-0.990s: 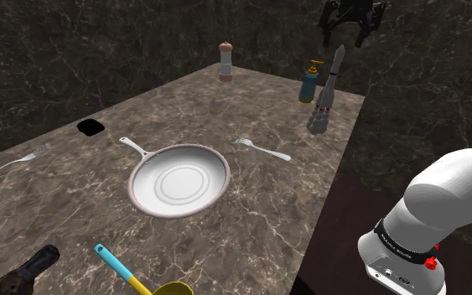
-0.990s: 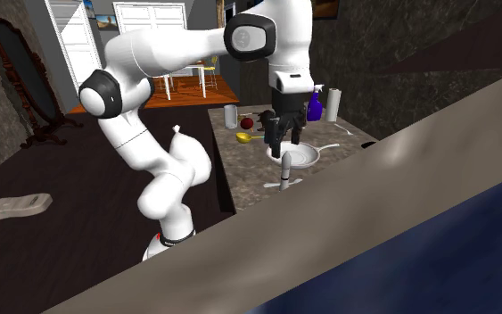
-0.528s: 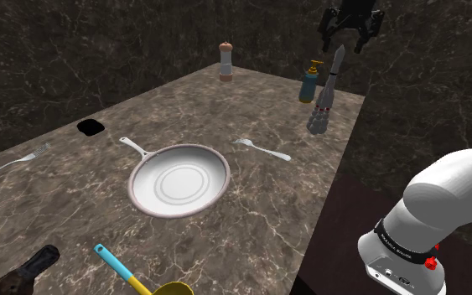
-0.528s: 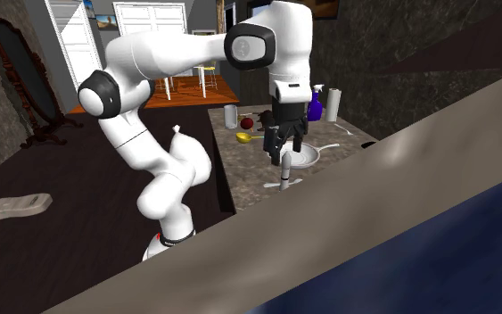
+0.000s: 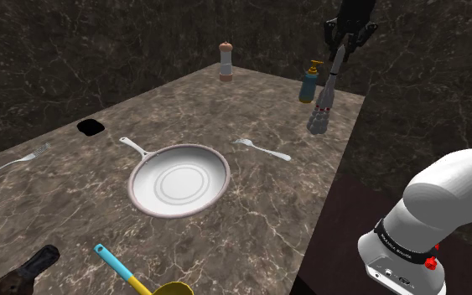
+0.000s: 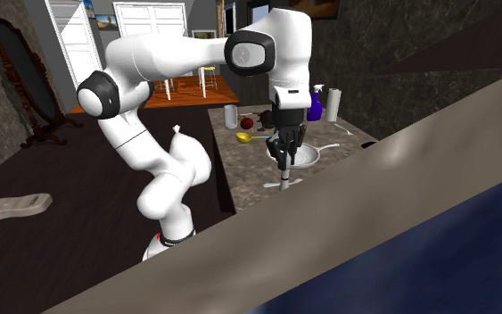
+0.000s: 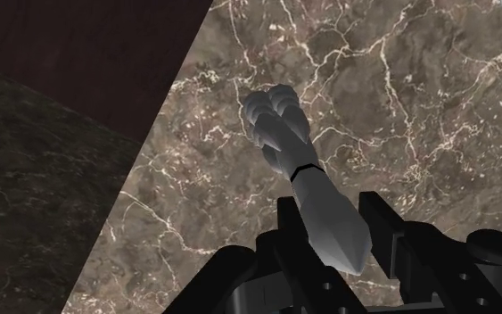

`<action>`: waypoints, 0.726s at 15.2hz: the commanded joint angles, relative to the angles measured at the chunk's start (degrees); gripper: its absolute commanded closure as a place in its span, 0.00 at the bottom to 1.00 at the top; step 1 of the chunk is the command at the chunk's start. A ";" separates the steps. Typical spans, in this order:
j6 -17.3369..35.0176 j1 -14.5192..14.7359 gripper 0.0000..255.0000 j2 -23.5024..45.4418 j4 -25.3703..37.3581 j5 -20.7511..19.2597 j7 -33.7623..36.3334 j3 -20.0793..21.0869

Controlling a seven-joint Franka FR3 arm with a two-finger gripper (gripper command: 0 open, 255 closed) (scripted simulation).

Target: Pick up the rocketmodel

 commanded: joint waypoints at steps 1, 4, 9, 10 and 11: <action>0.01 0.02 1.00 0.02 -0.02 0.05 0.00 0.01; 0.00 0.02 1.00 0.03 -0.01 0.05 0.00 0.01; -2.89 0.08 1.00 1.06 3.92 0.12 0.05 0.08; -3.64 0.09 1.00 1.37 4.97 0.13 0.04 0.08; -4.38 0.10 1.00 1.69 6.04 0.14 0.03 0.09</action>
